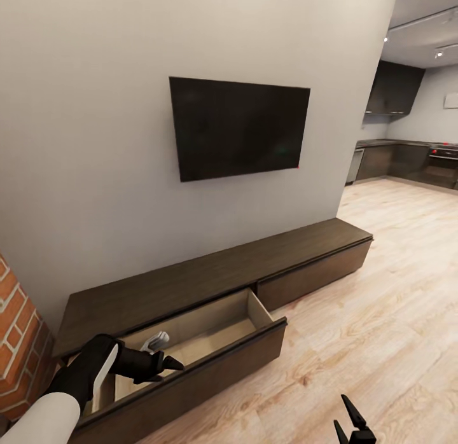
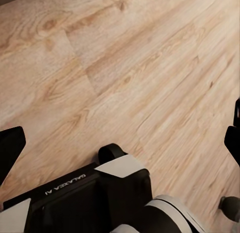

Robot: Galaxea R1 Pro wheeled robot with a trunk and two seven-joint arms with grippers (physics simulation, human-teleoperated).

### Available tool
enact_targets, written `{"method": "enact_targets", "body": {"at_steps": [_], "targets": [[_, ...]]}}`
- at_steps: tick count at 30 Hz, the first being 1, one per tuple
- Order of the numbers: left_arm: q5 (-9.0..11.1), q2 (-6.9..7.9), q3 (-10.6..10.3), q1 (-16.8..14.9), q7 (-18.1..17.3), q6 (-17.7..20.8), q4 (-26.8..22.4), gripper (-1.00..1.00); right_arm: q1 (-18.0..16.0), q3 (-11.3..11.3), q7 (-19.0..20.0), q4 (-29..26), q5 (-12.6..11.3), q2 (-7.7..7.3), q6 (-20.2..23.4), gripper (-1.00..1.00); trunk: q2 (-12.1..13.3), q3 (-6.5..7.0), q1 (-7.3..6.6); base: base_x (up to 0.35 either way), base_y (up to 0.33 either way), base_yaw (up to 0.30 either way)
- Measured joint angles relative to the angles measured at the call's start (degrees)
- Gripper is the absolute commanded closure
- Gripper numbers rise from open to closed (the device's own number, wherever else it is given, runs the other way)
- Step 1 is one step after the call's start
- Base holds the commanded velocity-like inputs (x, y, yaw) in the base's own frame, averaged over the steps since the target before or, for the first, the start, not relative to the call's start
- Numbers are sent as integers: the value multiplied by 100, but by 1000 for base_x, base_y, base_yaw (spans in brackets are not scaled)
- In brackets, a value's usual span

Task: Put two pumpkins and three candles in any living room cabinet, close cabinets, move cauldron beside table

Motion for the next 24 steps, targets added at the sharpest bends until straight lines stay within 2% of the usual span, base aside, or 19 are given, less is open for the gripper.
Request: {"method": "enact_targets", "body": {"at_steps": [7, 11, 15, 16, 18, 20, 22, 24], "targets": [[-3, -1, -4, 0, 6, -16, 0, -100, 2, -45, -28, 8, -45, 17, -340, -100, 281, 126, -154, 0, 0, 0], [-4, -4, -26, 0, 14, -17, 0, -100, 2, -291, -202, 33, -26, -1, -669, -100, 441, 197, -242, 0, 0, 0], [-7, -5, -32, 0, 10, -18, -1, -100, 2, -299, -488, 16, 77, -86, -562, -100, 602, 269, -330, 0, 0, 0], [-4, -5, -33, 0, 10, -18, -1, -100, 2, -296, -575, 13, 199, -153, -471, -100, 642, 287, -352, 0, 0, 0], [-4, -10, -35, 0, 9, -17, -6, -100, 2, -189, -793, 21, 957, -394, -316, -100, 722, 323, -395, 0, 0, 0], [-1, -12, -40, 0, 8, -17, -8, -100, 2, -169, -914, 31, 1773, -535, -257, -100, 802, 359, -439, 0, 0, 0], [0, -13, -41, 0, 4, -18, -13, -100, 2, -217, -939, 19, 2039, -571, -255, -100, 883, 395, -483, 0, 0, 0], [1, -13, -42, 0, 2, -18, -15, -100, 2, -271, -920, 12, 2165, -582, -271, -100, 963, 431, -527, 0, 0, 0]]}}
